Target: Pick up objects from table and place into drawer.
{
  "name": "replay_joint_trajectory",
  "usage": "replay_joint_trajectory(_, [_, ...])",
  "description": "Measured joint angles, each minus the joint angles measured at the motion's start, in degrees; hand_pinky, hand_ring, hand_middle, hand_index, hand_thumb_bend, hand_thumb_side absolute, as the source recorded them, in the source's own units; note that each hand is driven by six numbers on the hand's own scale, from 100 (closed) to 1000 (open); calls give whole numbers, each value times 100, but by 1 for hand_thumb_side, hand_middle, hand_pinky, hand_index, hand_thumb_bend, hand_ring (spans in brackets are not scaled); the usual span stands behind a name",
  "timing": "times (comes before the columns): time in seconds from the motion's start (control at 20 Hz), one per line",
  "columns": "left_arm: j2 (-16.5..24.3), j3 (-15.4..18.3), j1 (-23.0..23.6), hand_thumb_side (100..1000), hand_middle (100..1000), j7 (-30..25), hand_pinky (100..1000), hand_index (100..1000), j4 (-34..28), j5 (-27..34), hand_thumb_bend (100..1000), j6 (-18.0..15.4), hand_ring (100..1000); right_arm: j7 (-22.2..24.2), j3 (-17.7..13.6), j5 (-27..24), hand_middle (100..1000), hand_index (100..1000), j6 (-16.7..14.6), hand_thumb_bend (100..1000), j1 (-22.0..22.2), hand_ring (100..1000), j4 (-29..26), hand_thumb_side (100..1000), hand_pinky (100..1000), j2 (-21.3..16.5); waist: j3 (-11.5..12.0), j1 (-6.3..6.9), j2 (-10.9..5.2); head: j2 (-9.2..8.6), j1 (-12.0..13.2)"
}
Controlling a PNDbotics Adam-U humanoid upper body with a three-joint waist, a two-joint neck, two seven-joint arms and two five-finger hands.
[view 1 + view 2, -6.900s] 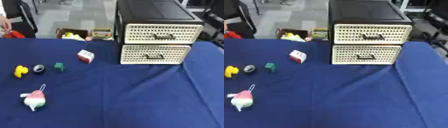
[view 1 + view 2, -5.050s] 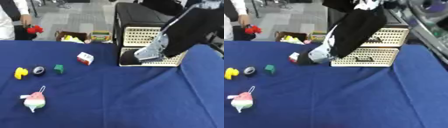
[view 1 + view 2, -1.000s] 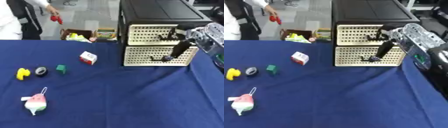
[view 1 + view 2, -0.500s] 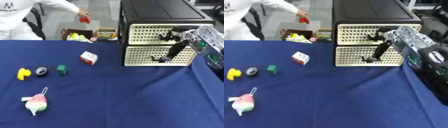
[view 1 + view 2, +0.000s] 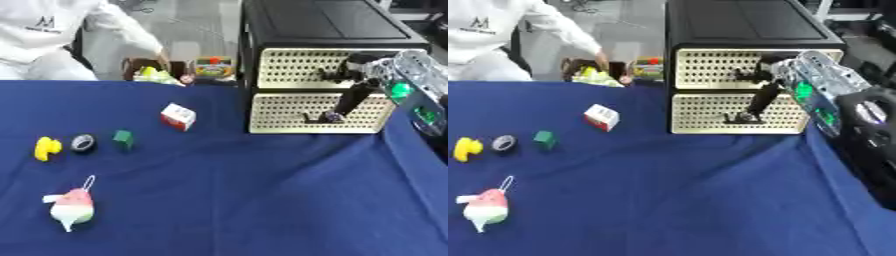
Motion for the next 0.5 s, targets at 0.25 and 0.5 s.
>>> replay_joint_trajectory(0.25, [0,8,6,702,540,9,408,819,0,3,174,-7,485,-88,-2,-497,100,824,88,639,354,100,-673,434,100,-275,-36,-13,-1,0,3])
replay_joint_trajectory(0.5, [0,15,7,702,540,12,409,819,0,14,176,-7,486,-222,6,-973,100,811,222,636,731,100,-1571,433,100,-621,-81,-24,-28,1,5])
